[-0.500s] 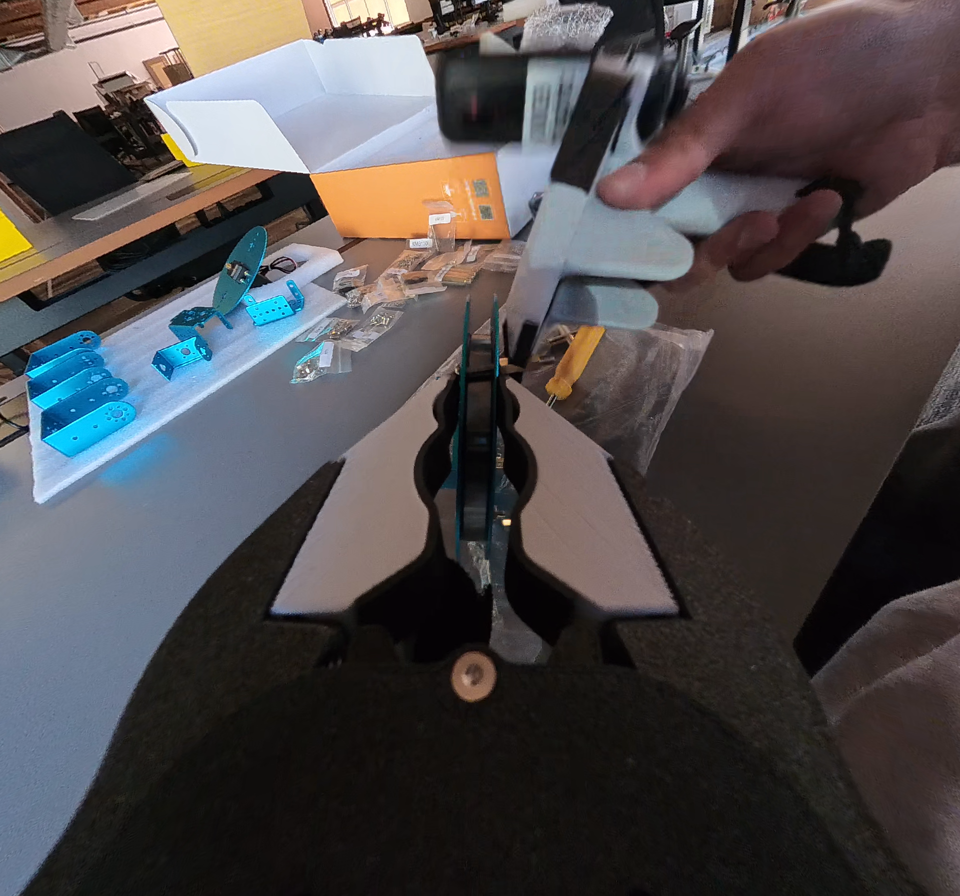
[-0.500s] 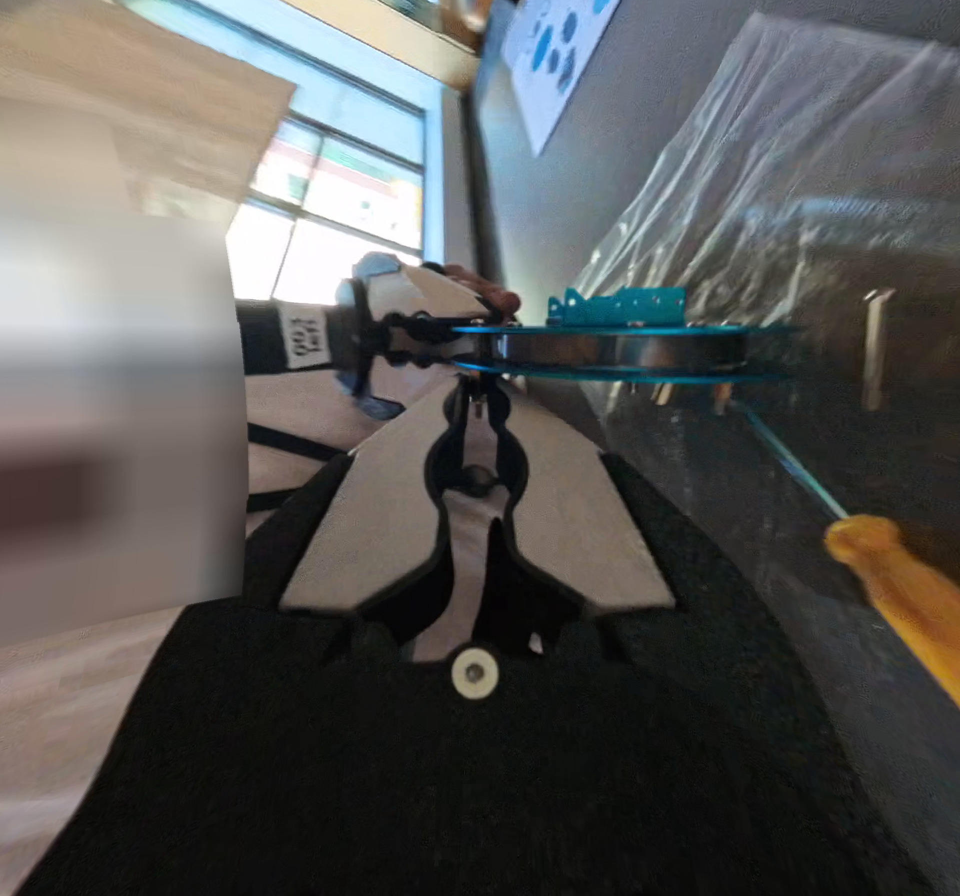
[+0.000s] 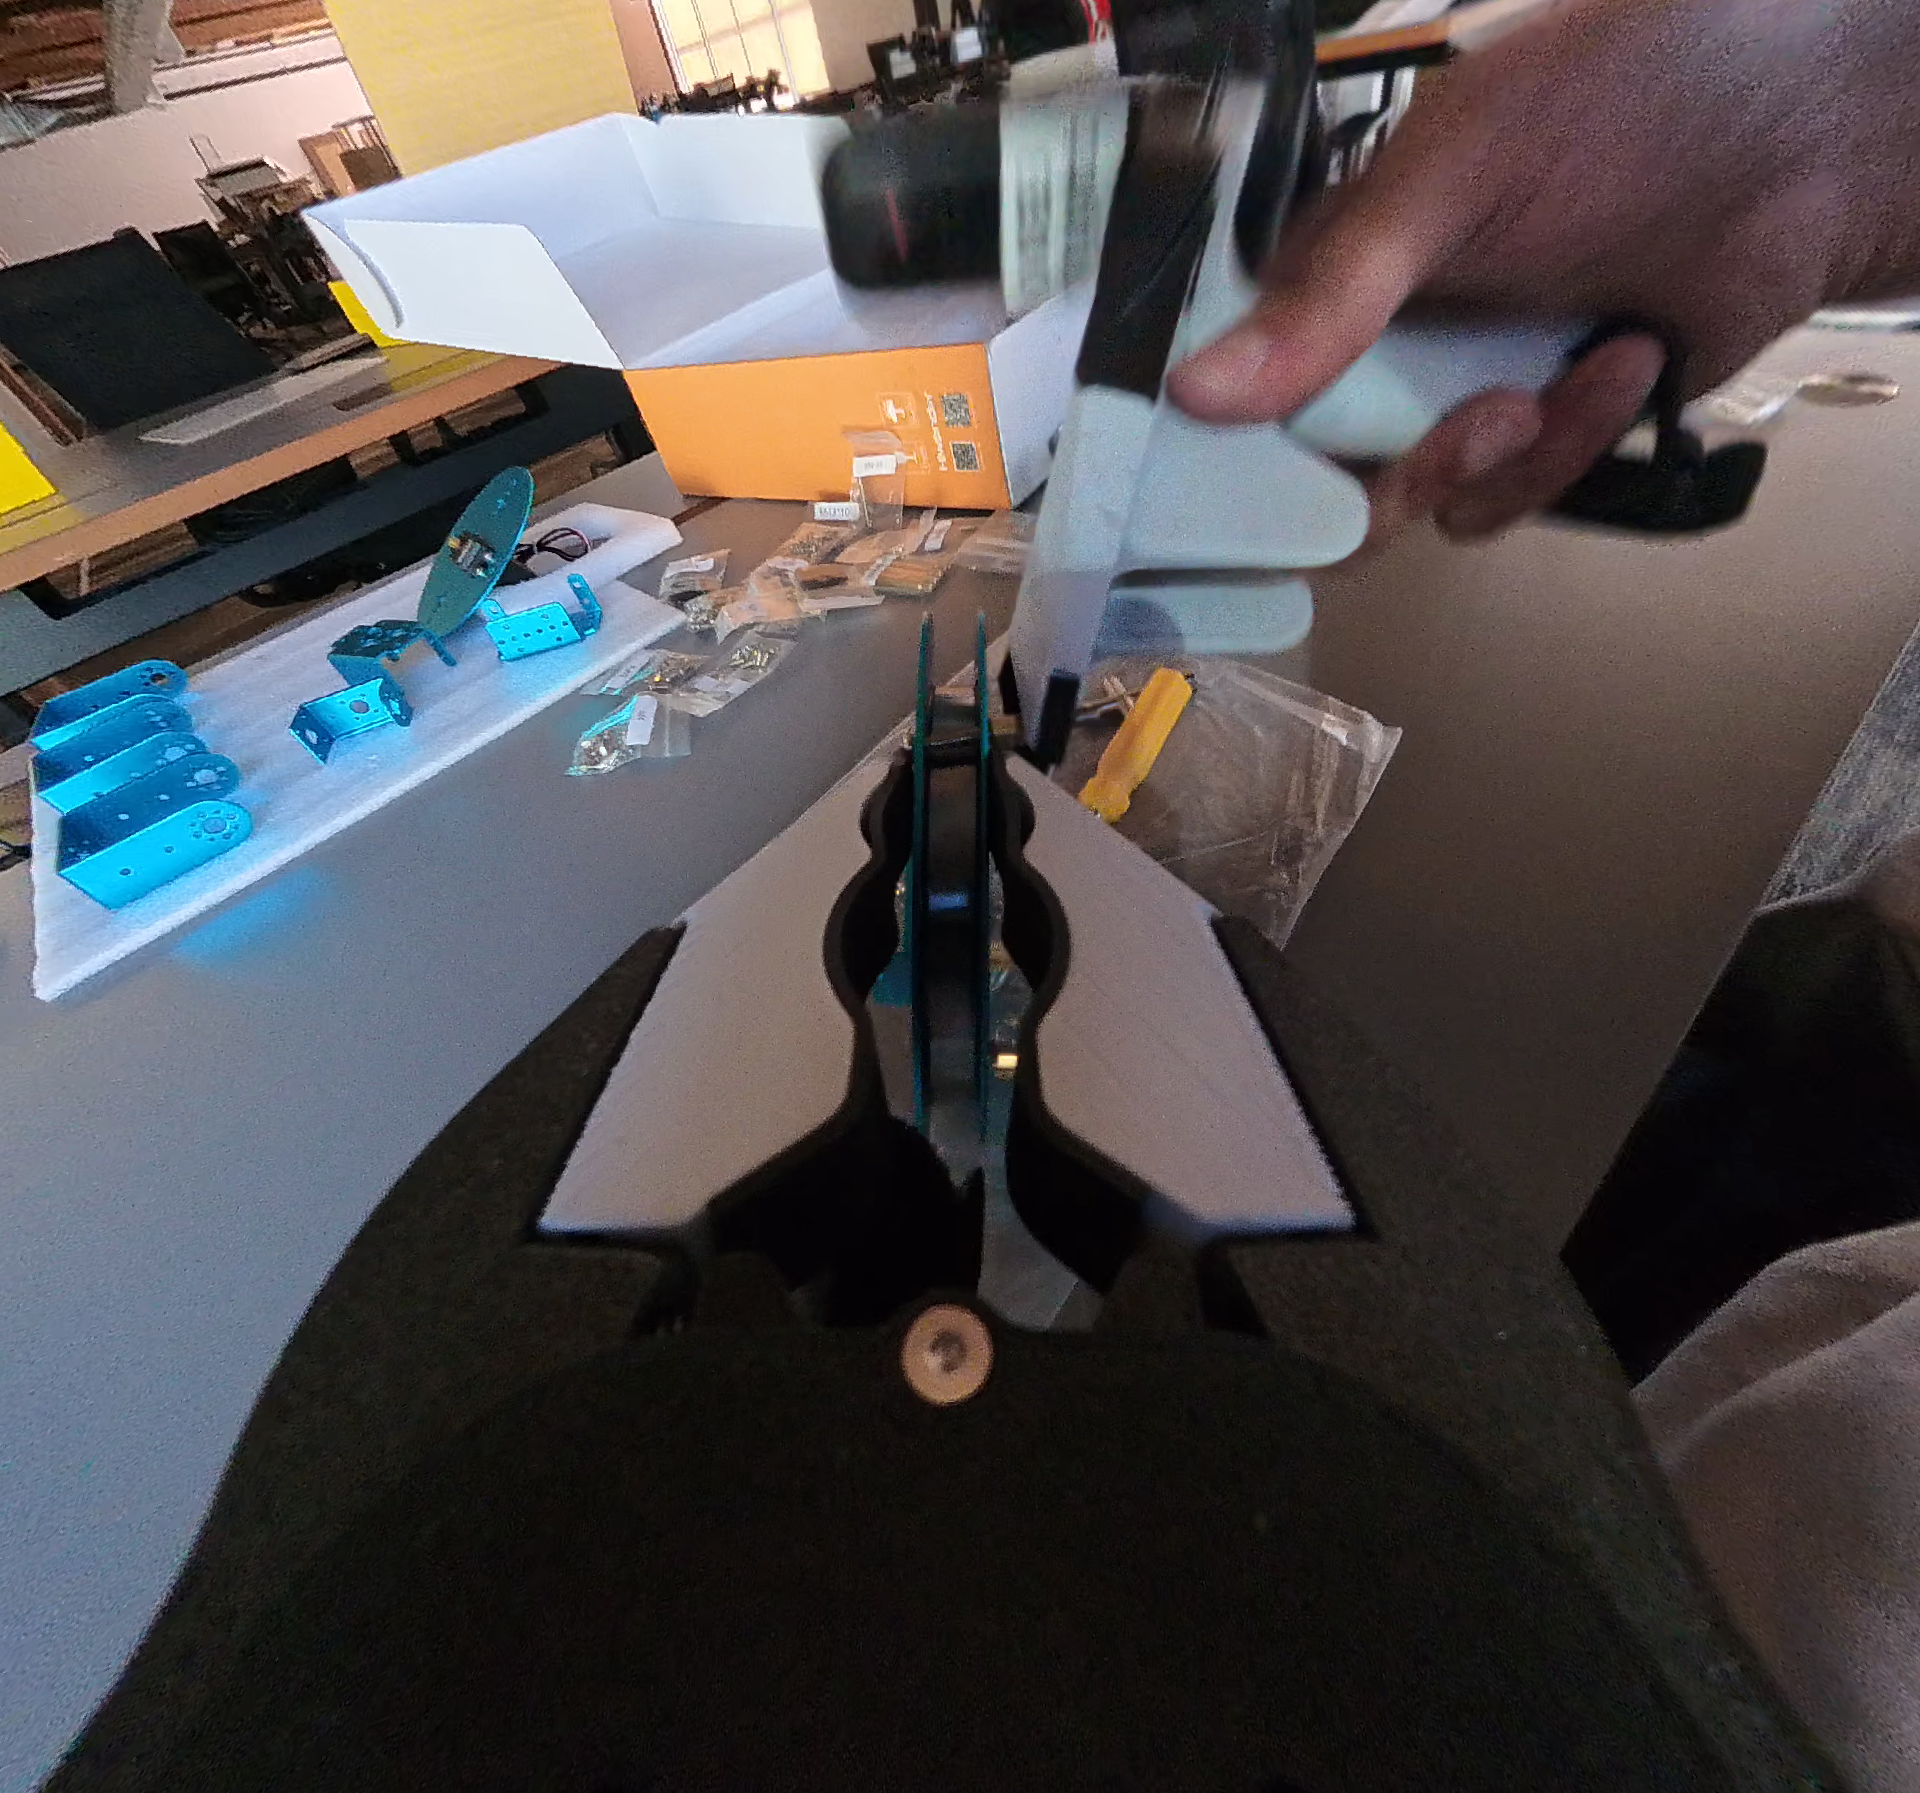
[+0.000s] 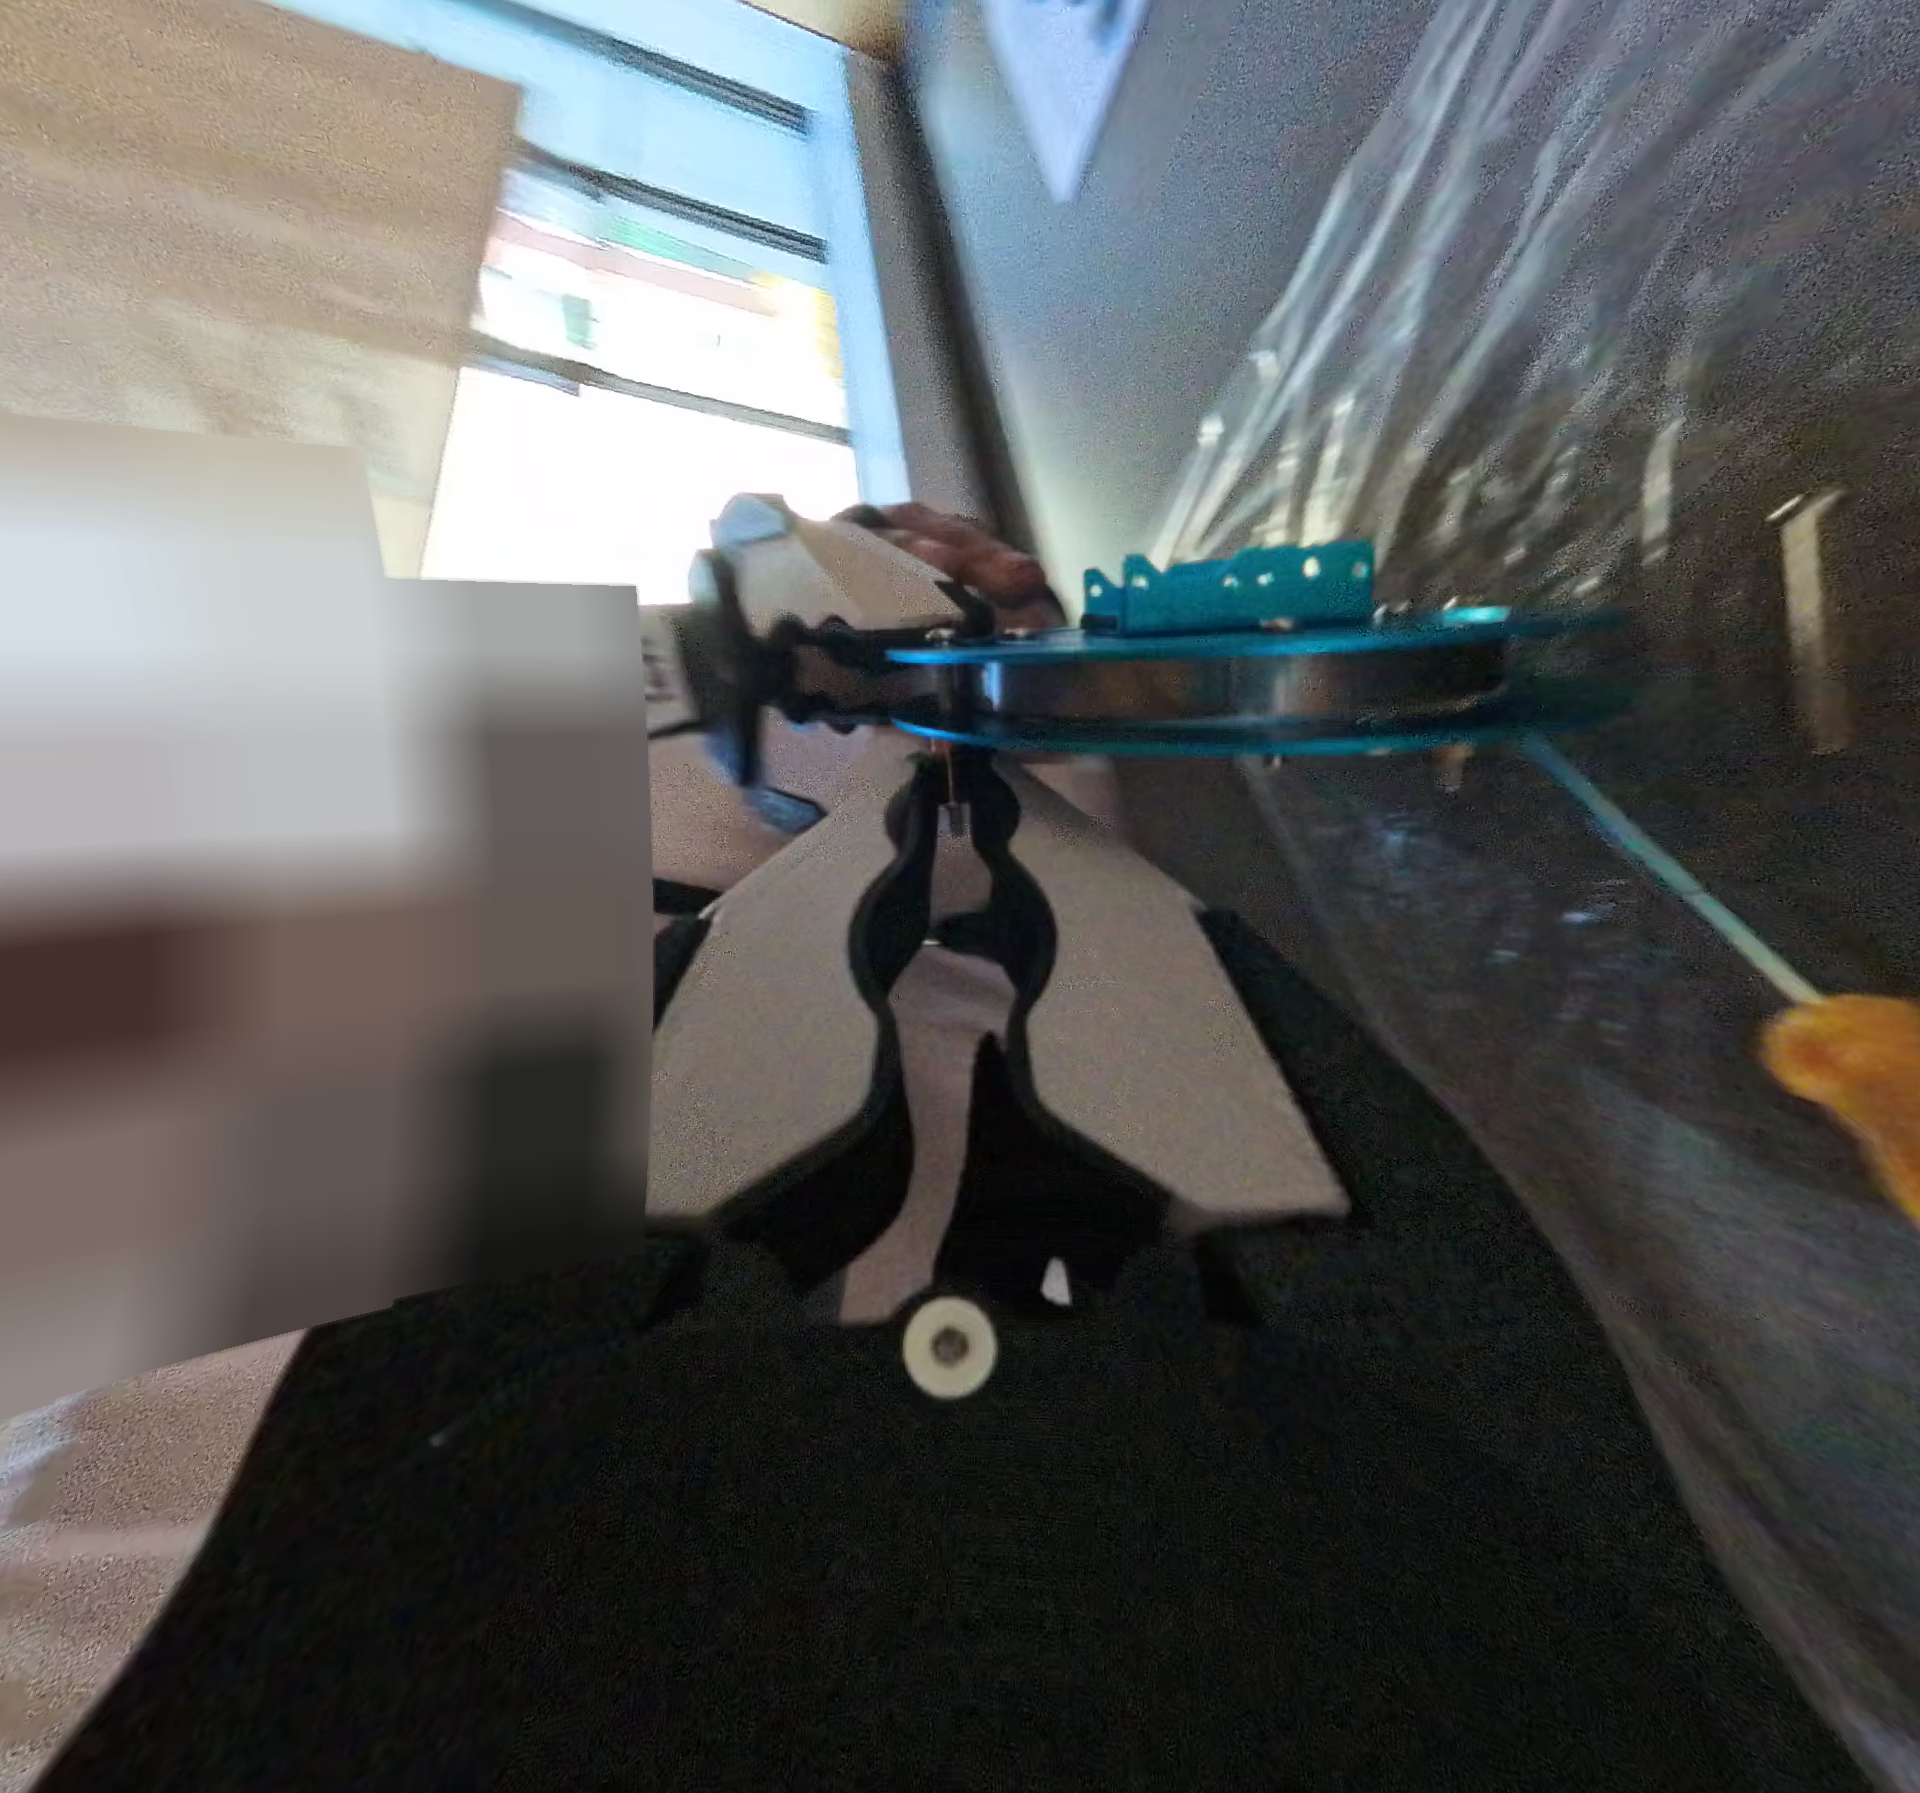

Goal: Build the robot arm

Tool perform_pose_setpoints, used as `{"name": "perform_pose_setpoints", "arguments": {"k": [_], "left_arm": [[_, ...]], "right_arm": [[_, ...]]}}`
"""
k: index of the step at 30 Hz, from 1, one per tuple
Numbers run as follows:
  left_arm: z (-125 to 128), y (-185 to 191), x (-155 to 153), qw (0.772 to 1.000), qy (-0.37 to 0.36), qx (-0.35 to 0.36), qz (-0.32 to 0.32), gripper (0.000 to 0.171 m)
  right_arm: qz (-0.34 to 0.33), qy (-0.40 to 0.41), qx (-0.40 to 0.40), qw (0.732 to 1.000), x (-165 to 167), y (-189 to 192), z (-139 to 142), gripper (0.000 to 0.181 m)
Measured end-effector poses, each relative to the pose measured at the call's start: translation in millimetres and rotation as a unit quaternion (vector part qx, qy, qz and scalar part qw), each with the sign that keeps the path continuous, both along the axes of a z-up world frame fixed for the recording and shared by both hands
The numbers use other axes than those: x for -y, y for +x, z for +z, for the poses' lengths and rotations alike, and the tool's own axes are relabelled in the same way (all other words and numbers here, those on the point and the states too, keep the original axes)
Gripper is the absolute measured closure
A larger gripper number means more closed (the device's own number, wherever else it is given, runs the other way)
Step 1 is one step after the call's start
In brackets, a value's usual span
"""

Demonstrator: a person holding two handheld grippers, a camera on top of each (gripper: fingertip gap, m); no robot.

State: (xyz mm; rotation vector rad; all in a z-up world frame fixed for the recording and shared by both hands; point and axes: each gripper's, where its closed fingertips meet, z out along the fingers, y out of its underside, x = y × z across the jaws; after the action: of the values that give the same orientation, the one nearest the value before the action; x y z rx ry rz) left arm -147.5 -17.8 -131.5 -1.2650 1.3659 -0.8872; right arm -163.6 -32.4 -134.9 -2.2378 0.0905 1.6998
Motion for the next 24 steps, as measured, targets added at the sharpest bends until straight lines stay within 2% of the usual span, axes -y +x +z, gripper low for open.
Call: {"name": "perform_pose_setpoints", "arguments": {"k": [1, 2, 3, 5, 6, 7, 9, 10, 11, 13, 14, 15, 16, 17, 18, 19, 20, 21, 22, 23, 24], "left_arm": [[-2, 1, -1, 1.000, 0.006, -0.006, 0.001, 0.159], [-3, 1, -1, 1.000, 0.018, -0.007, 0.002, 0.160], [-3, 1, 0, 1.000, 0.022, -0.007, 0.004, 0.159], [-3, 1, 1, 1.000, 0.018, -0.009, 0.003, 0.159], [-2, 1, 2, 1.000, 0.006, -0.007, 0.000, 0.159], [-2, 2, 3, 1.000, 0.003, -0.006, -0.001, 0.161], [-2, 2, 3, 1.000, 0.004, -0.005, 0.002, 0.159], [-2, 2, 4, 1.000, 0.001, -0.005, 0.000, 0.159], [-2, 2, 4, 1.000, 0.000, -0.004, 0.000, 0.159], [-2, 0, 2, 1.000, 0.004, -0.001, 0.001, 0.159], [-2, 0, 2, 1.000, 0.006, 0.002, -0.004, 0.159], [-2, -1, 4, 1.000, 0.011, 0.006, -0.011, 0.160], [-3, -2, 6, 1.000, 0.017, 0.010, -0.013, 0.159], [-3, -3, 7, 1.000, 0.018, 0.014, -0.013, 0.159], [-4, -3, 8, 1.000, 0.014, 0.018, -0.017, 0.160], [-3, -3, 7, 1.000, 0.006, 0.023, -0.019, 0.160], [-3, -2, 6, 1.000, 0.006, 0.023, -0.020, 0.160], [-3, -2, 6, 0.999, 0.010, 0.021, -0.022, 0.160], [-4, -2, 7, 0.999, 0.010, 0.021, -0.023, 0.160], [-4, -3, 7, 0.999, 0.009, 0.022, -0.022, 0.160], [-4, -3, 7, 1.000, 0.008, 0.020, -0.021, 0.160]], "right_arm": [[-0.016, -0.051, -0.119, 0.991, 0, 1, -1, 0.178], [-0.023, -0.070, -0.182, 0.981, 0, 2, -2, 0.178], [-0.024, -0.051, -0.168, 0.984, 1, 2, -3, 0.177], [-0.021, 0.029, -0.019, 0.999, 2, 2, -4, 0.177], [-0.016, 0.084, 0.082, 0.993, 2, 4, -4, 0.176], [-0.009, 0.133, 0.192, 0.972, 2, 8, -5, 0.172], [-0.001, 0.204, 0.379, 0.903, 2, 18, -5, 0.162], [0.012, 0.216, 0.429, 0.877, 3, 18, -6, 0.164], [0.029, 0.223, 0.449, 0.865, 5, 11, -7, 0.175], [0.034, 0.232, 0.477, 0.847, 0, 9, -9, 0.177], [0.035, 0.218, 0.466, 0.857, 0, 8, -9, 0.176], [0.037, 0.189, 0.430, 0.882, 3, 7, -9, 0.177], [0.032, 0.149, 0.363, 0.919, 5, 5, -9, 0.177], [0.023, 0.097, 0.262, 0.960, 8, 2, -8, 0.178], [0.014, 0.046, 0.135, 0.990, 9, -1, -6, 0.178], [0.004, -0.006, -0.008, 1.000, 9, -3, -2, 0.178], [-0.009, -0.054, -0.138, 0.989, 8, -3, 1, 0.177], [-0.012, -0.081, -0.217, 0.973, 9, -3, 2, 0.176], [-0.008, -0.076, -0.234, 0.969, 10, -3, 3, 0.175], [-0.010, -0.054, -0.203, 0.978, 11, -3, 2, 0.175], [-0.013, -0.014, -0.133, 0.991, 10, -4, 1, 0.174]]}}
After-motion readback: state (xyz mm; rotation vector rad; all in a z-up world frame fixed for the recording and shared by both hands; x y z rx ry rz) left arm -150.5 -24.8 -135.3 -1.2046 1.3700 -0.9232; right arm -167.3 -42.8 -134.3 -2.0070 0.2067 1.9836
